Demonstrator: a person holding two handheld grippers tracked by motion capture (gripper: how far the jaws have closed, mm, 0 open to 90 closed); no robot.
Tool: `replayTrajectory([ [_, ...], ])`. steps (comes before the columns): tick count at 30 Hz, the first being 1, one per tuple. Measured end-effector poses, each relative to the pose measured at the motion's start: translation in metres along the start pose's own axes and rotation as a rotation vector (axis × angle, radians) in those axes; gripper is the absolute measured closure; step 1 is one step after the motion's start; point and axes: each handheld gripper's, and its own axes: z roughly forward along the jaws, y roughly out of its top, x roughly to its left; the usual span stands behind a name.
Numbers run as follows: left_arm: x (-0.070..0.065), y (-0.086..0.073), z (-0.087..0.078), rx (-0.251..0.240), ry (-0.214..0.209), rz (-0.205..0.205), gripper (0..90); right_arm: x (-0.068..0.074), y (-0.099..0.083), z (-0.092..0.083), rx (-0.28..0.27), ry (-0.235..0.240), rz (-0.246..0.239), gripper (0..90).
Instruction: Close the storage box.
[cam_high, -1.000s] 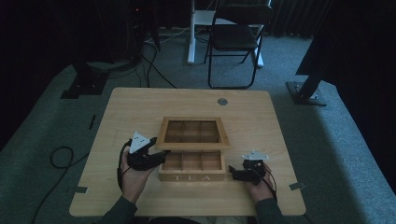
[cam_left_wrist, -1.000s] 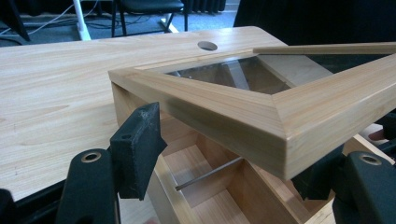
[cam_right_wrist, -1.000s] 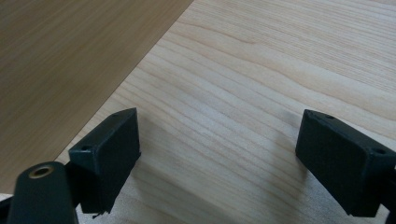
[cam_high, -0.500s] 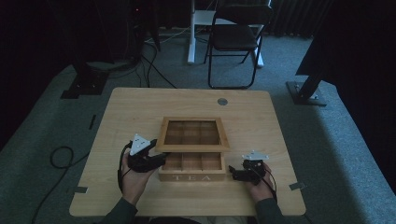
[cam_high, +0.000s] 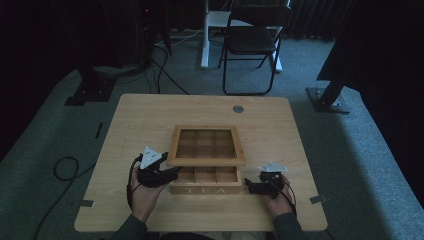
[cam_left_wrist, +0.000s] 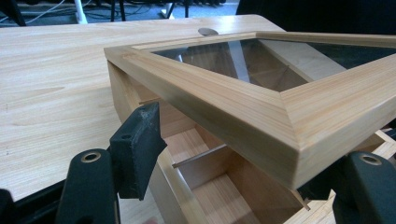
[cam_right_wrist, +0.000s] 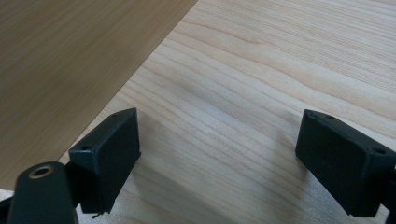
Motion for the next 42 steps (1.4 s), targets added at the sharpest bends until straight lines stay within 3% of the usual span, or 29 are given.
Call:
replayTrajectory([
  [16, -0.001, -0.015, 0.003, 0.035, 0.008, 0.019, 34.0, 0.000, 0.000, 0.000, 0.000, 0.002, -0.002, 13.2],
  [26, -0.003, -0.023, 0.004, 0.064, 0.001, -0.004, 35.0, 0.000, 0.000, 0.000, 0.000, 0.002, -0.002, 13.3],
  [42, -0.006, -0.039, 0.007, 0.109, 0.012, 0.032, 35.0, 0.000, 0.000, 0.000, 0.001, 0.002, -0.004, 13.3],
])
